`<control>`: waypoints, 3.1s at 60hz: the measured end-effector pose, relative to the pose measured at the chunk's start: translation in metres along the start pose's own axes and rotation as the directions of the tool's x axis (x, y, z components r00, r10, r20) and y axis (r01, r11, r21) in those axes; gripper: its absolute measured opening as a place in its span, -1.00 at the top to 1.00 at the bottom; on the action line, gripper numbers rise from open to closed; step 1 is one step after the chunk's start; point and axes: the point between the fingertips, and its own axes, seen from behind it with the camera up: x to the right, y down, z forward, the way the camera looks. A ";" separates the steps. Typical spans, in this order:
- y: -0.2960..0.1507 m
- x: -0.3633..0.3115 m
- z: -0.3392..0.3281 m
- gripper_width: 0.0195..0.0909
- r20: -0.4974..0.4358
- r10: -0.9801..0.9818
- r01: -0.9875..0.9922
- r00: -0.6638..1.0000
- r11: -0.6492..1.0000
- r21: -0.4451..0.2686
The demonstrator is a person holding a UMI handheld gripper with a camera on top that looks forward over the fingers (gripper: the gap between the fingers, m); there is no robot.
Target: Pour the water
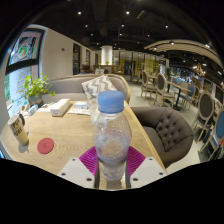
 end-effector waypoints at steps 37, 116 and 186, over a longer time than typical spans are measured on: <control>-0.195 -0.120 -0.040 0.58 -0.301 -0.663 0.701 0.686 0.713 0.028; -0.174 -0.284 -0.034 0.58 -0.042 -0.683 0.684 0.729 0.724 0.091; -0.014 -0.256 0.009 -0.84 0.143 -0.069 0.095 0.987 0.979 -0.178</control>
